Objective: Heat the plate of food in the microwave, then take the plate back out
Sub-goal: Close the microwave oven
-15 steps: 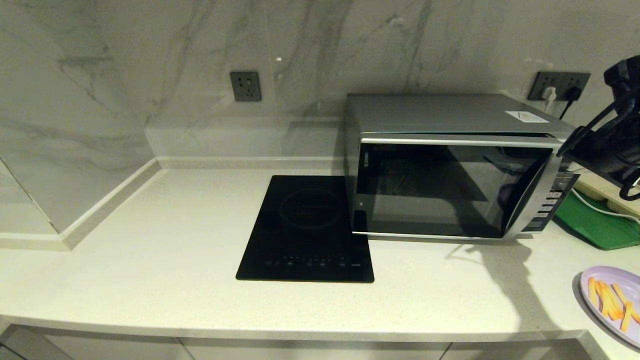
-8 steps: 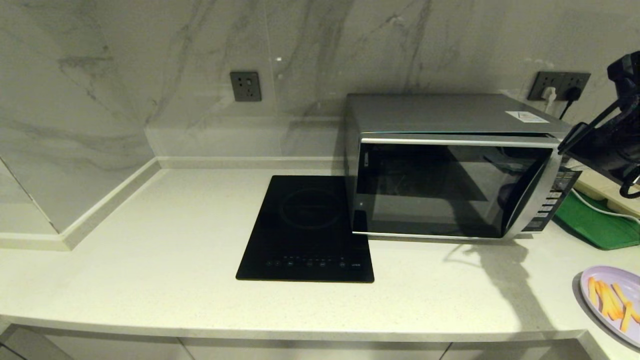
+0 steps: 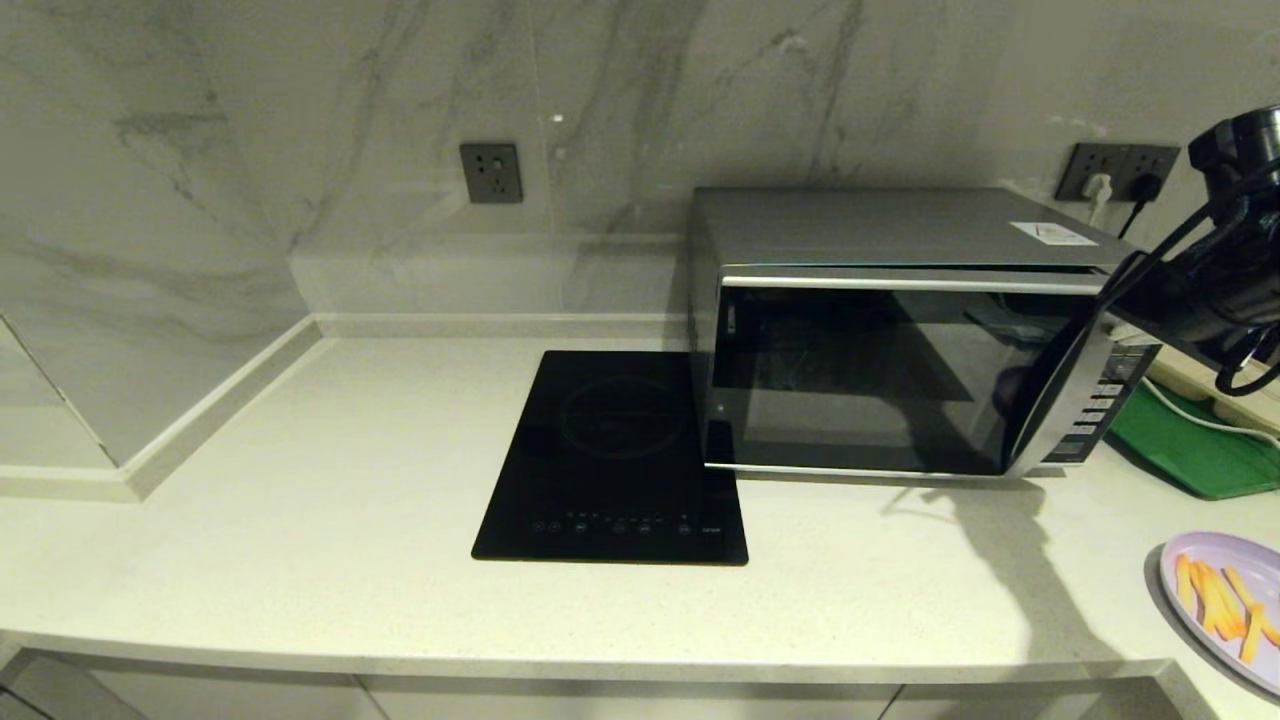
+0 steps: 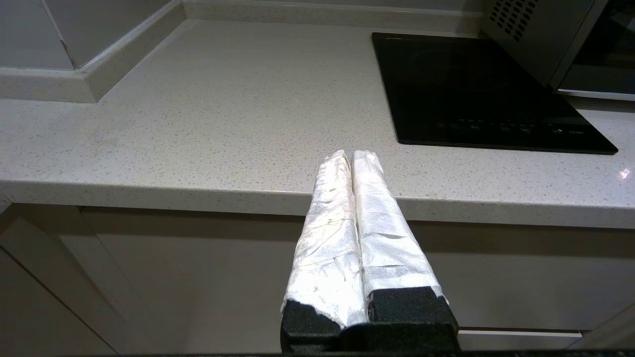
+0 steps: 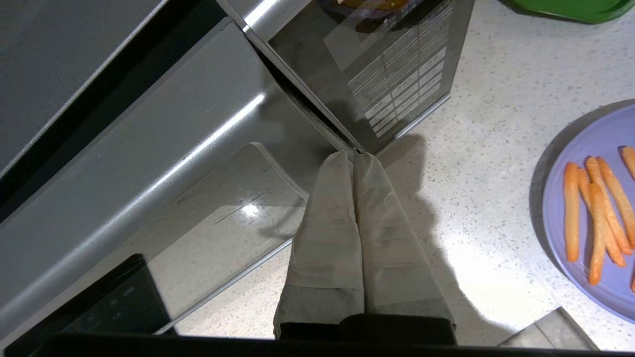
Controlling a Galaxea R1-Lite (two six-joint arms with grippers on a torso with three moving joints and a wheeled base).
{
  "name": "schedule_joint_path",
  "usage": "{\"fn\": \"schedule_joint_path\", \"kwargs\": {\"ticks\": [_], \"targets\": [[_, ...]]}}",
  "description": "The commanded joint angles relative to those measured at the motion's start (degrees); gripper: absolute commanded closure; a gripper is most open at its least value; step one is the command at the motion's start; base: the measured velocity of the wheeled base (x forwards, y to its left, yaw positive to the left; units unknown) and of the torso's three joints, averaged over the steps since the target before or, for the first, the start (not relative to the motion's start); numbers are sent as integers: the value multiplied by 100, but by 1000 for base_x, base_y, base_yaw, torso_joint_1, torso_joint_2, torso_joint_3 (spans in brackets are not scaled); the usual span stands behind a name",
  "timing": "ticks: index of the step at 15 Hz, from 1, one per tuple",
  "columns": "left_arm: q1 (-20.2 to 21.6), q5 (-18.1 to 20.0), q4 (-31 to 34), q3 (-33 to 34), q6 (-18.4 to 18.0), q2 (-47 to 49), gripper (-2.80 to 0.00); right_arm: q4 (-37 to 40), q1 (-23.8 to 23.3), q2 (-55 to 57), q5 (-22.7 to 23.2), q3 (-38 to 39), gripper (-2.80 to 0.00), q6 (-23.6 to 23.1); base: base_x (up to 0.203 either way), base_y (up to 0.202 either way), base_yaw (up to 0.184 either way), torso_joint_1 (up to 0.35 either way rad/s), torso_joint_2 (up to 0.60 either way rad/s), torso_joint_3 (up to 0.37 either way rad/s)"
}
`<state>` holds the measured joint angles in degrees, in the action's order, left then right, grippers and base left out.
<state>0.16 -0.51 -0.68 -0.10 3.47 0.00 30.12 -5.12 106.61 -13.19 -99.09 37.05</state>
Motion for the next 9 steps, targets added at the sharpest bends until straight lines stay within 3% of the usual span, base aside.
{"fn": "schedule_joint_path", "kwargs": {"ticks": [1, 9], "targets": [[2, -2, -2, 1, 5, 0, 0, -6, 2, 51, 90, -184, 0, 16, 0, 0, 0, 0, 0, 0], [2, -2, -2, 1, 5, 0, 0, -6, -1, 308, 97, -366, 0, 22, 0, 0, 0, 0, 0, 0]]}}
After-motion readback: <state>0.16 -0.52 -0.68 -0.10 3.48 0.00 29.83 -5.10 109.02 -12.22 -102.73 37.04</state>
